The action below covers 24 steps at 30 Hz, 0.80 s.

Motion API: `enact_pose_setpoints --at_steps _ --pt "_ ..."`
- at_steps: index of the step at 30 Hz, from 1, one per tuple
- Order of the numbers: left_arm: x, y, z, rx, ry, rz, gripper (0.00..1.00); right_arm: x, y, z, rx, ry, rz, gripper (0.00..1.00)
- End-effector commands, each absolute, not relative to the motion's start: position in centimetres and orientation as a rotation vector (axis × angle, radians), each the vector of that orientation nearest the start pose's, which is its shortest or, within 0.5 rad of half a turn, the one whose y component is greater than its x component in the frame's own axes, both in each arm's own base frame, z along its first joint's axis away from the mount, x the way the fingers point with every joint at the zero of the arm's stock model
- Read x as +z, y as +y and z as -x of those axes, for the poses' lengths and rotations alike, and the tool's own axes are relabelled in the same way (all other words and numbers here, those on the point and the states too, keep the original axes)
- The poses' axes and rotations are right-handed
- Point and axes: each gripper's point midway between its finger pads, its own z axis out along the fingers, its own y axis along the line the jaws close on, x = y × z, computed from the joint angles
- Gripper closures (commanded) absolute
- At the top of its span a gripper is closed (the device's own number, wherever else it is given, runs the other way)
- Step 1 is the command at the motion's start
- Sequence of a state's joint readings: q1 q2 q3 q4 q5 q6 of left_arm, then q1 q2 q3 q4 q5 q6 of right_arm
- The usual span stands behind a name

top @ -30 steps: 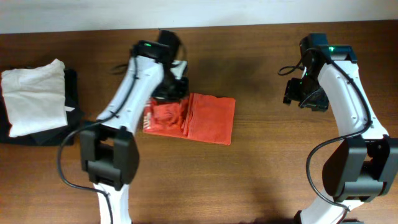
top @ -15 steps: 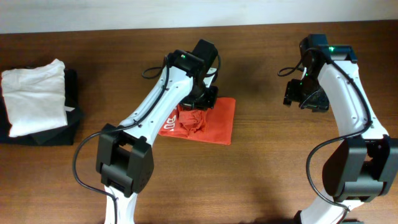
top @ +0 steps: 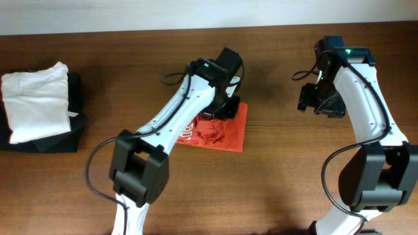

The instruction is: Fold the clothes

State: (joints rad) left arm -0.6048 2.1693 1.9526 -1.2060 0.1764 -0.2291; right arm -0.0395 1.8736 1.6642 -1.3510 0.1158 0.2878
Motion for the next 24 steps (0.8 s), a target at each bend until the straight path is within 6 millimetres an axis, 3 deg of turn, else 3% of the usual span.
enact_pose_setpoints --at_steps 1,7,9,13,19,24 --pt "8.2 -28.7 -35.9 -0.291 3.025 -0.600 0.99 12.8 -3.7 -34.9 -0.203 3.077 -0.505 0.29" --pt "10.3 -26.4 -37.9 -0.220 3.001 -0.527 1.00 12.8 -3.7 -34.9 -0.204 3.077 -0.505 0.29" --pt "11.9 -24.4 -38.9 -0.163 3.001 -0.469 1.00 12.8 -3.7 -34.9 -0.203 3.078 -0.505 0.28" --pt "13.3 -22.7 -39.3 -0.136 3.003 -0.461 1.00 12.8 -3.7 -34.9 -0.203 3.078 -0.505 0.29" --pt "13.6 -21.7 -38.8 -0.095 3.034 -0.450 1.00 12.8 -3.6 -34.8 -0.199 3.081 -0.505 0.29" --pt "14.3 -18.7 -39.2 0.138 3.014 -0.467 1.00 12.8 -3.6 -34.7 -0.200 3.085 -0.505 0.29"
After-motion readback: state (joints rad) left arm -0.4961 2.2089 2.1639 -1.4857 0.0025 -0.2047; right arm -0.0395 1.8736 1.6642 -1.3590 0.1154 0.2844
